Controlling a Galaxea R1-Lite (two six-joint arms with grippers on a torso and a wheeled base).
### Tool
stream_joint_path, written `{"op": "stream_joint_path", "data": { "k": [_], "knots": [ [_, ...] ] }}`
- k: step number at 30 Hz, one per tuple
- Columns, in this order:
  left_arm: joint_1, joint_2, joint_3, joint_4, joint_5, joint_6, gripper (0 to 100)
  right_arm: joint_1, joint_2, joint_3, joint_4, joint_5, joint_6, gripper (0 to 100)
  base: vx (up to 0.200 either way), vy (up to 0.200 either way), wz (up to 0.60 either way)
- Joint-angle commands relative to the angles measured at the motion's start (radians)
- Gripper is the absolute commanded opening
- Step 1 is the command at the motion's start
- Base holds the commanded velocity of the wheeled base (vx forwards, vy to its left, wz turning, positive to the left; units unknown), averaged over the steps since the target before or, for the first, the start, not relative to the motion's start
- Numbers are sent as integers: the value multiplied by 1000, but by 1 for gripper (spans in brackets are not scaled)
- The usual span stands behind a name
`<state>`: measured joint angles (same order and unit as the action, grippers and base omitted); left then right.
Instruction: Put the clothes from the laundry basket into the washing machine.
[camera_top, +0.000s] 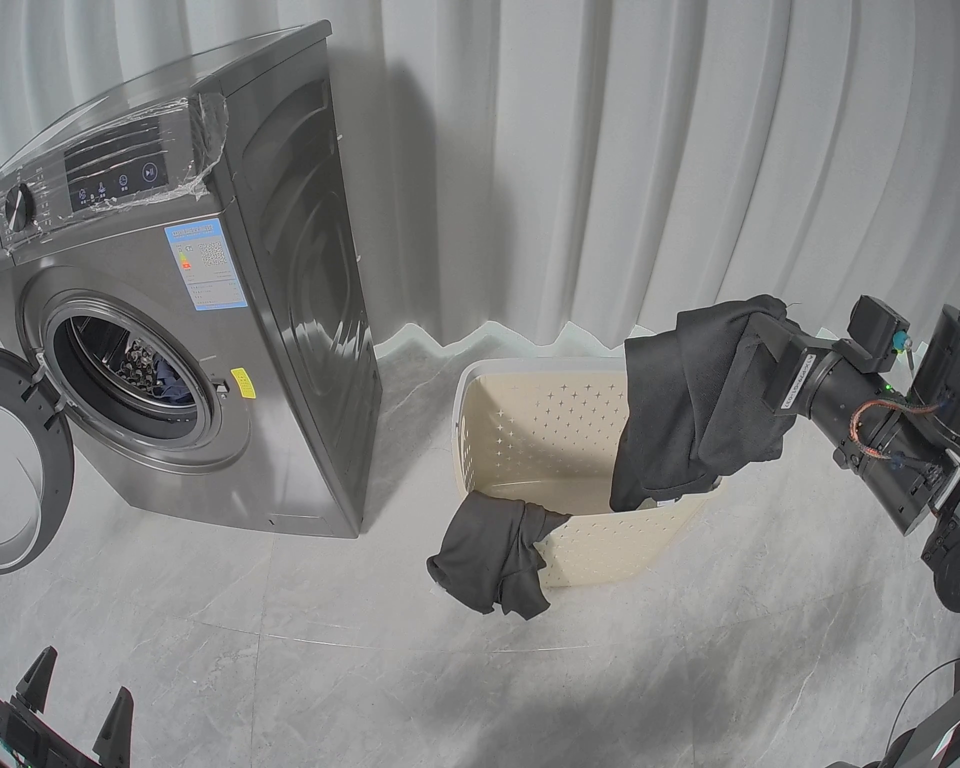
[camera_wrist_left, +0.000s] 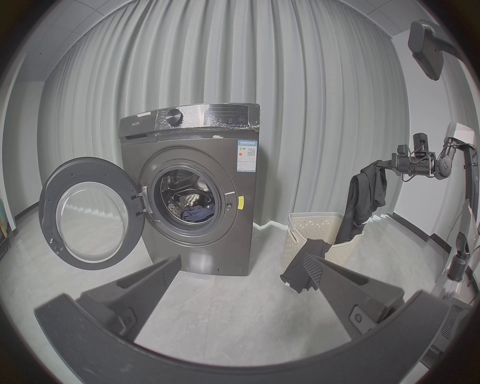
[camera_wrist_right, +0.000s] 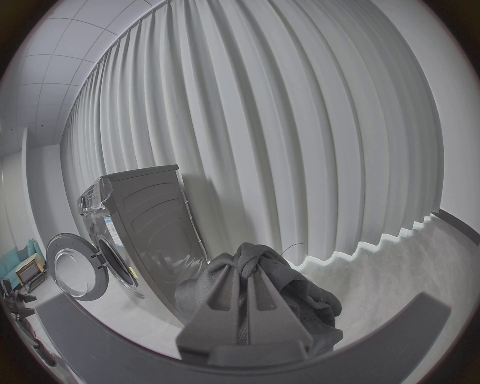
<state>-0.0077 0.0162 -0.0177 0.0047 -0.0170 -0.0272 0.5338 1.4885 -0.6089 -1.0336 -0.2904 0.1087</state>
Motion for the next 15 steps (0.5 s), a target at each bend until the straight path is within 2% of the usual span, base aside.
{"op": "stream_joint_path", "data": {
  "k": [1,6,15],
  "knots": [
    [0,-16,16,0,0,0,100,2,-1,0,-2,2,0,0,0,0,0],
    [0,-16,16,0,0,0,100,2,-2,1,-5,10,0,0,0,0,0],
    [0,-16,16,0,0,-3,100,20,-1,-3,-6,7,2,0,0,200,0]
  ]
}}
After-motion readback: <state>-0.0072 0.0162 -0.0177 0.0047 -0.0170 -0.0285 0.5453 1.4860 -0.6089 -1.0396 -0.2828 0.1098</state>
